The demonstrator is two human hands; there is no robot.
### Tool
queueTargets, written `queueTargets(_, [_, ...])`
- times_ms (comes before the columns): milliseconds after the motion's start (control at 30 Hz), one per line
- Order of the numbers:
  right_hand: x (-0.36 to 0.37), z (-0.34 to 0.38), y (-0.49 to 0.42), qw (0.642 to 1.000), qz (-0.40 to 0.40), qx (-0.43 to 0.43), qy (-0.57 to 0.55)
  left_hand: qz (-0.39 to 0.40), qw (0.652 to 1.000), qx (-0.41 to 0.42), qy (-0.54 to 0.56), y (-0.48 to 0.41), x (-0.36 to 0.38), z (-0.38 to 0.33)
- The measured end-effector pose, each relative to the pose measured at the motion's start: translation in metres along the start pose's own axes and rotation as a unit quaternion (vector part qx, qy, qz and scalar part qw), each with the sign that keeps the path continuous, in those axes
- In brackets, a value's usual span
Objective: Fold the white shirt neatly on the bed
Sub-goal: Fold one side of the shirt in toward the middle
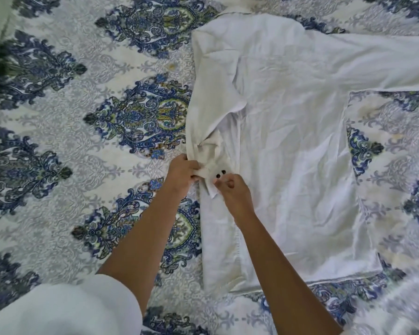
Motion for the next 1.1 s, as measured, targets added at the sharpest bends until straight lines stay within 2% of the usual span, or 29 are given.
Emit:
queueTargets(100, [-0.004,0.008,-0.004,0.998,-0.029,-0.043,-0.018,0.118,0.988,0.006,0.104,0.014,0.003,0.0])
queueTargets(200, [-0.017,0.019,-0.009,0.995,0.001,-0.064,-0.081,0.174,0.975,-0.018,0.138,0.025,0.008,-0.006])
queueTargets(300, [-0.027,0.03,-0.004,0.967,0.095,-0.033,-0.232,0.203,0.968,-0.055,0.138,0.031,0.012,-0.006])
queueTargets(400, [-0.033,0.035,0.006,0.944,0.187,0.003,-0.272,0.222,0.963,-0.075,0.131,0.038,0.017,-0.001])
queueTargets(467, [-0.043,0.035,0.016,0.943,0.192,0.02,-0.271,0.213,0.967,-0.071,0.118,0.04,0.02,0.005])
queueTargets(567, [-0.068,0.025,0.035,0.944,0.151,0.02,-0.292,0.175,0.977,-0.06,0.11,0.044,0.019,0.021])
queueTargets(633, [-0.077,0.008,0.048,0.941,0.14,0.036,-0.307,0.185,0.974,-0.08,0.102,0.051,0.022,0.04])
queueTargets(733, [-0.074,-0.019,0.062,0.964,0.152,0.097,-0.195,0.208,0.973,-0.101,0.024,0.064,0.028,0.073])
queueTargets(800, [-0.07,-0.034,0.067,0.958,0.141,0.131,-0.213,0.155,0.984,-0.091,0.0,0.067,0.024,0.087])
queueTargets(867, [-0.066,-0.043,0.071,0.942,0.142,0.149,-0.266,0.089,0.994,-0.055,0.03,0.069,0.016,0.089])
queueTargets(900, [-0.064,-0.045,0.073,0.941,0.151,0.155,-0.259,0.069,0.997,-0.029,0.033,0.071,0.012,0.088])
queueTargets(967, [-0.058,-0.055,0.078,0.948,0.165,0.177,-0.205,0.049,0.999,-0.004,-0.012,0.078,0.008,0.095])
queueTargets(1033, [-0.052,-0.068,0.084,0.952,0.171,0.213,-0.139,0.035,0.997,-0.018,-0.069,0.085,0.004,0.11])
queueTargets(1100, [-0.05,-0.078,0.089,0.955,0.177,0.231,-0.056,0.022,0.996,-0.042,-0.072,0.091,-0.002,0.124])
Point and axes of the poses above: each hand's wrist, its own y-axis away from the middle knuckle, its own x-axis out of the palm, z = x × y, the point moved 4 cm from there along -y, towards the middle knuckle, and after that the axes turned 7 degrees about -x, right-handed, at the moved point
